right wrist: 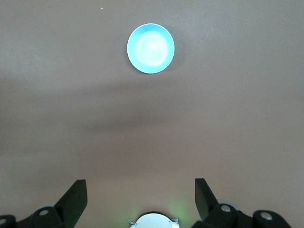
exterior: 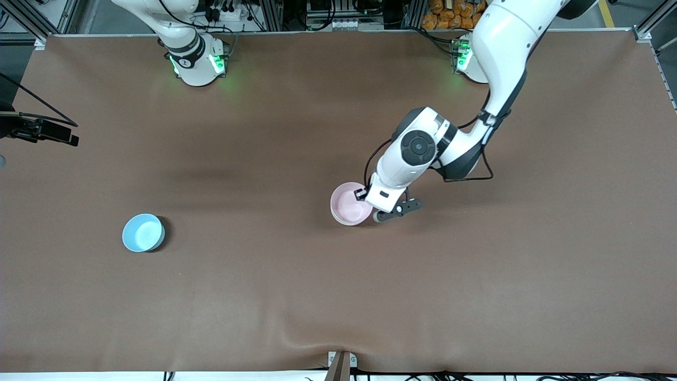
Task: Stack pink and blue bowls on white bowl
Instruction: 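Carry the pink bowl with the left gripper over the white bowl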
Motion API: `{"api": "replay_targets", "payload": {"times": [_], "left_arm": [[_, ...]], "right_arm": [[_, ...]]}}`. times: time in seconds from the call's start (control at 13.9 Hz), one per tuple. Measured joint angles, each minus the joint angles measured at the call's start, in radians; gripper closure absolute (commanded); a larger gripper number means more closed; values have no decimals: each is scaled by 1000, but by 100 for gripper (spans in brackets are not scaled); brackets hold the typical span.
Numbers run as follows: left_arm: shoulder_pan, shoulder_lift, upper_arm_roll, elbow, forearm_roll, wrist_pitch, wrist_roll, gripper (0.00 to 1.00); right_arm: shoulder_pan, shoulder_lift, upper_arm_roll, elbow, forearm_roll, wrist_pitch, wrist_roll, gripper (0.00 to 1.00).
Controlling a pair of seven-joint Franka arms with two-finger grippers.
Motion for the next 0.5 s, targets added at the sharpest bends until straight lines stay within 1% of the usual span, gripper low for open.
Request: {"api": "replay_targets", "payload": {"times": [0.29, 0.5], "left_arm": [[-15, 27, 5, 5, 1, 1, -3, 100], [-16, 37, 6, 8, 3, 1, -3, 100]], "right_arm": [[0, 18, 3, 8, 1, 62, 0, 0], [0, 83, 5, 14, 1, 68, -1, 0]]}}
